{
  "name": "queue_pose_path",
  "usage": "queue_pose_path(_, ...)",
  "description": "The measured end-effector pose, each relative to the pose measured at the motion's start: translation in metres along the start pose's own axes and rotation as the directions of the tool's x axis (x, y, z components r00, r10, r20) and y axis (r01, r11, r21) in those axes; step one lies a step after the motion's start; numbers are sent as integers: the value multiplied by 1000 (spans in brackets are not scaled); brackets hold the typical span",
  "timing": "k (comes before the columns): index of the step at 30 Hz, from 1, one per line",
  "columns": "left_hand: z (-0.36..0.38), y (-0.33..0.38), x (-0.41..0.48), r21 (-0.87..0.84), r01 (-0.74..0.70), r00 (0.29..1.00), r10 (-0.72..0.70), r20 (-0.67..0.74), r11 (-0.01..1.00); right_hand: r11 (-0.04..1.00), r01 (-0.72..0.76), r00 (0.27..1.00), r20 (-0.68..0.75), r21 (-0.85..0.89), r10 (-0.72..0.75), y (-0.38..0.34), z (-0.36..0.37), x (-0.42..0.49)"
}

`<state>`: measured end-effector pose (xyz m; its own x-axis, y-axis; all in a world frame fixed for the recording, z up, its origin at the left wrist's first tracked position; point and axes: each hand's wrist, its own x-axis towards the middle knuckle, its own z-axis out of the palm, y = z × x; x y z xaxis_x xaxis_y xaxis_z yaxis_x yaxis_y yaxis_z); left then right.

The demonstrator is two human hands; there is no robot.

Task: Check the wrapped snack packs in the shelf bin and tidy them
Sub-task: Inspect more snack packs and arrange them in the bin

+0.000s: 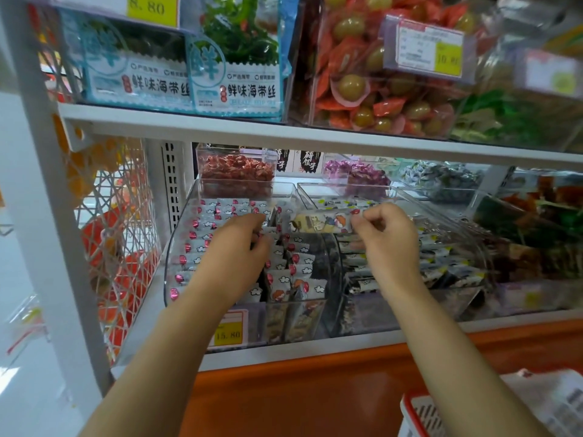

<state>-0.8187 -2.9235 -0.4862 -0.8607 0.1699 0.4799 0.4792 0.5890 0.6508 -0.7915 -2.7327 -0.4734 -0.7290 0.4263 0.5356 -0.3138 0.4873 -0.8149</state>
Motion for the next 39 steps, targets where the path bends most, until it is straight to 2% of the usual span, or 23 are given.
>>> queue_pose_path(4, 4, 5, -4, -126, 65, 997, -57, 60, 990, 949, -180, 981, 120, 258, 154, 2, -5, -11)
queue_pose_path(8, 3, 8, -3, -268, 91, 995, -77, 62, 959, 909, -223, 965, 210, 352, 156, 3, -7, -15)
queue_pose_path(10, 2, 9, -4, -378, 144, 989, -131, 62, 914, 893, -234, 962, 224, 385, 156, 2, -7, -16)
queue_pose_path(13, 1, 7, -3, -545, 263, 961, -265, 76, 796, 865, -271, 954, 239, 422, 182, 2, -7, -17)
queue_pose_path(16, -1, 7, -2, -604, 312, 936, -345, 65, 733, 846, -298, 945, 259, 441, 198, 2, -7, -17)
queue_pose_path(20, 0, 9, -3, -575, 303, 936, -352, 28, 760, 782, -380, 916, 319, 494, 244, 1, -6, -16)
queue_pose_path(24, 0, 13, -4, -585, 311, 934, -356, 41, 749, 671, -492, 868, 376, 555, 325, 0, -6, -15)
queue_pose_path(31, -3, 18, -6, -773, 374, 919, -315, 236, 512, 482, -582, 807, 391, 655, 443, -1, -5, -13)
queue_pose_path(39, -6, 20, -4, -811, 353, 934, -225, 277, 466, 491, -538, 833, 344, 685, 433, -2, -7, -11)
